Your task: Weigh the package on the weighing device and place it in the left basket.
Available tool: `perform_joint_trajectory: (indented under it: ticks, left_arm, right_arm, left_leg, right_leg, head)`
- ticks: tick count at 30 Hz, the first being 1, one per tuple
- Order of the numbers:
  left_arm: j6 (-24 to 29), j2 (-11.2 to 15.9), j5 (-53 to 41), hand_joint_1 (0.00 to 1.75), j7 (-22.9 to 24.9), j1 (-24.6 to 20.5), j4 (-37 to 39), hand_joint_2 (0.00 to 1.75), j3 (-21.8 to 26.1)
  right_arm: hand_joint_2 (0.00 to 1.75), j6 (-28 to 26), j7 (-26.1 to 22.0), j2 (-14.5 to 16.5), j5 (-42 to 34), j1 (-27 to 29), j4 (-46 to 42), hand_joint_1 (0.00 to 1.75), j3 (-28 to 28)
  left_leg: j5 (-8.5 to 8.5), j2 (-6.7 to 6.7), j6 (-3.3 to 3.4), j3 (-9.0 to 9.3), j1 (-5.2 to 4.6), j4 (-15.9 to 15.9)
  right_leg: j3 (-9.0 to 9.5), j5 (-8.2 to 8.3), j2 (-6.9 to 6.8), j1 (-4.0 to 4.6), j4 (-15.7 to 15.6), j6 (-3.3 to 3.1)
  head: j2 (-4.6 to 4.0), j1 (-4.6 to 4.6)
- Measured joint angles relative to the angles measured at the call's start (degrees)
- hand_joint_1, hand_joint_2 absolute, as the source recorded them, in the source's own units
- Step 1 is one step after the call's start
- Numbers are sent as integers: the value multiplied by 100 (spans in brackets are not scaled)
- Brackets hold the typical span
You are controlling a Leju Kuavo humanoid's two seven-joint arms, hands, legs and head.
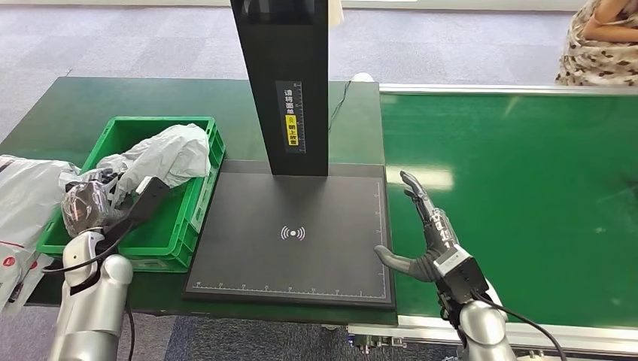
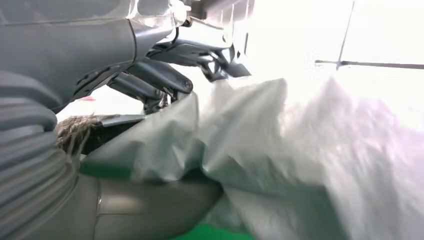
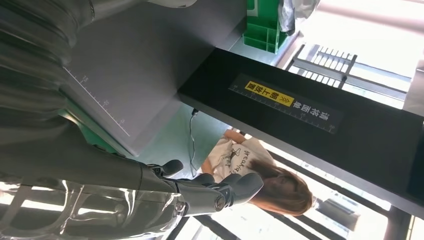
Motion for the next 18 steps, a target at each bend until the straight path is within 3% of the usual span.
perform_joint_trajectory:
  ticks: [5, 8, 13, 15, 18]
  left_arm:
    - [35, -3, 280, 0, -241, -36, 191, 175, -8]
    - [411, -19, 648, 0, -595, -25, 215, 175, -19]
    - [1519, -236, 2350, 0, -2691, 201, -466, 175, -37]
    - [1465, -350, 3113, 0, -3195, 381, -921, 175, -99]
    - [713, -485, 4433, 0, -3511, 737, -1555, 175, -361]
  right_arm:
    - [175, 11, 4, 14, 8, 40, -60, 0, -39]
    - [175, 24, 17, 22, 8, 61, -85, 0, -63]
    - [175, 27, 12, 32, -66, 106, -132, 0, -80]
    - [175, 9, 2, 32, -155, 105, -132, 0, -81]
    - [175, -26, -9, 32, -242, 105, -131, 0, -86]
  left_leg:
    - [0, 0, 0, 0, 0, 0]
    - [0, 0, 0, 0, 0, 0]
    - [-2, 0, 0, -1, -1, 0]
    - [-5, 2, 0, 0, -2, 0]
    - [-6, 1, -1, 0, -2, 0]
  right_leg:
    - [0, 0, 0, 0, -1, 0]
    - [0, 0, 0, 0, 0, 0]
    - [1, -1, 0, -1, -1, 0]
    - [0, -1, 2, -2, -3, 1]
    - [0, -1, 3, -2, -7, 1]
  head:
    - [-1, -1]
    - [-1, -1]
    - [-1, 0]
    - [-1, 1]
    - [-1, 0]
